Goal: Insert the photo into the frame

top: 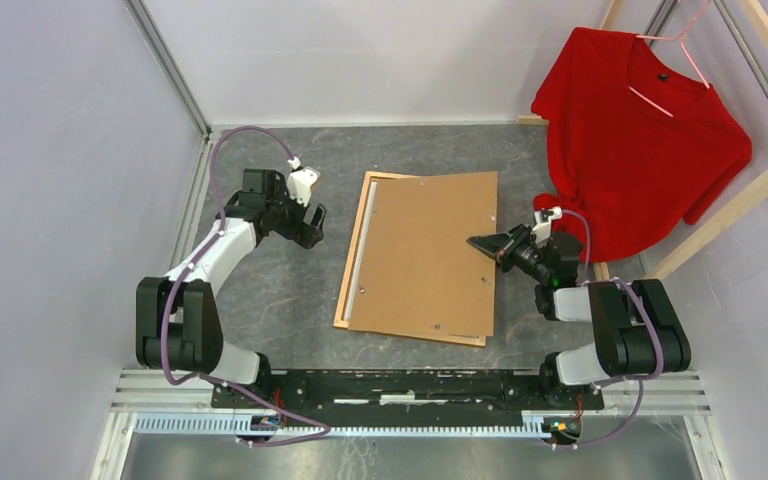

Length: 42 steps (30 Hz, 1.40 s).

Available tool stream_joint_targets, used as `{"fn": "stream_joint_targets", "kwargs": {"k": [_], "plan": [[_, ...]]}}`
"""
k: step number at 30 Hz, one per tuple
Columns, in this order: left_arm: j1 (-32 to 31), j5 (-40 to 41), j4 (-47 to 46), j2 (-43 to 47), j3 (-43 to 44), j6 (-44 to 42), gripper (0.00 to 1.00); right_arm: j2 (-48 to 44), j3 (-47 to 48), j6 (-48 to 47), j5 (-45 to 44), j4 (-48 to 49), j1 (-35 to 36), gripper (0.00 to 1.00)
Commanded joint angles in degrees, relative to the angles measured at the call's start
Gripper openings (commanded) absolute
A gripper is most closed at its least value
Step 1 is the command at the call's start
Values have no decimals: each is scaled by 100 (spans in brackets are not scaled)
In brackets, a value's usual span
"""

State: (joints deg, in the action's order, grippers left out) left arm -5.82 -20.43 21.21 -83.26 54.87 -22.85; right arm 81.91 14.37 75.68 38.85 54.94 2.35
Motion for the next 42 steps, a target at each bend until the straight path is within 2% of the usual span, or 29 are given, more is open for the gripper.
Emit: {"fn": "stream_joint_targets", "kwargs": {"k": [1,15,42], "plan": [[-58,45,-3,-26,-96,-272,100,171,269,130,0,834,62,0],[-147,301,75,-121,-157,-375,100,749,407,304,-172,1399,264,0],[-147,437,156,-110,-376,-639,100,1268,456,137,-325,1649,368,0]]}}
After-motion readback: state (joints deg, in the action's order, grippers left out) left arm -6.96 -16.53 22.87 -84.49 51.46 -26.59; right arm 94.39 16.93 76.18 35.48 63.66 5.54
